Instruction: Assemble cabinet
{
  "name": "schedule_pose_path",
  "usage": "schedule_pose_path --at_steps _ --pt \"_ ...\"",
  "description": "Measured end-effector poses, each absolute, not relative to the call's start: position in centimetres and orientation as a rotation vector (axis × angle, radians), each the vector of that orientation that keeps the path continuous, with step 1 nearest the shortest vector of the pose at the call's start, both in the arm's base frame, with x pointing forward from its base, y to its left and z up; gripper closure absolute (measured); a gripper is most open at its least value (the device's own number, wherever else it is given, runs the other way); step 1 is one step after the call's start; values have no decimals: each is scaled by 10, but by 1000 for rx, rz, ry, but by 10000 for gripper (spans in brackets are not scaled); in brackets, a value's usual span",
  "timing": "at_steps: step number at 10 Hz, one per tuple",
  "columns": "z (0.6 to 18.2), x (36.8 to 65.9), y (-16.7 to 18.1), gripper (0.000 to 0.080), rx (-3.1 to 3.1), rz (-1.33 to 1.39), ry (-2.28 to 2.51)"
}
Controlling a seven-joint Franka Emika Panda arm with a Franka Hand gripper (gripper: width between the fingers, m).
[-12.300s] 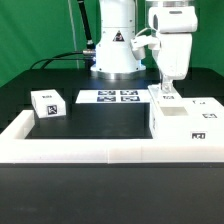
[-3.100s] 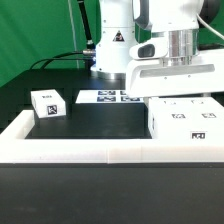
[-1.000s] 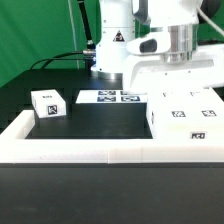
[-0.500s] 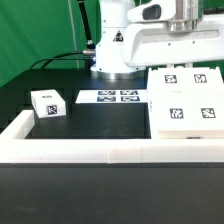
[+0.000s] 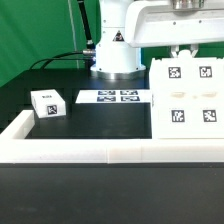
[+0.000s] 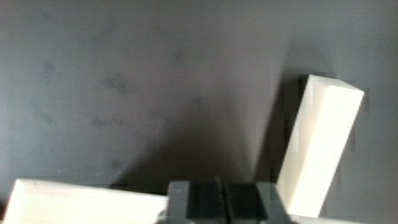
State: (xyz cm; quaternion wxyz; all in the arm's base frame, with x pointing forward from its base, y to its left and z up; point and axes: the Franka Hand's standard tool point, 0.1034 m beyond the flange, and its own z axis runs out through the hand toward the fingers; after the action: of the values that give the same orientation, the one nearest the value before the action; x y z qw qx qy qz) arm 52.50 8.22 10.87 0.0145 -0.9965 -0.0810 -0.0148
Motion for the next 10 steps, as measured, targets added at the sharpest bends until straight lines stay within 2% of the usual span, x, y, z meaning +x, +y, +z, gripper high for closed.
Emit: schedule_pose_path --at_steps 3,7,10 --pt "111 526 82 797 -3102 -39 -257" --pt "136 534 76 797 -3106 -18 -267" --pt "136 533 76 797 -3106 -18 -270"
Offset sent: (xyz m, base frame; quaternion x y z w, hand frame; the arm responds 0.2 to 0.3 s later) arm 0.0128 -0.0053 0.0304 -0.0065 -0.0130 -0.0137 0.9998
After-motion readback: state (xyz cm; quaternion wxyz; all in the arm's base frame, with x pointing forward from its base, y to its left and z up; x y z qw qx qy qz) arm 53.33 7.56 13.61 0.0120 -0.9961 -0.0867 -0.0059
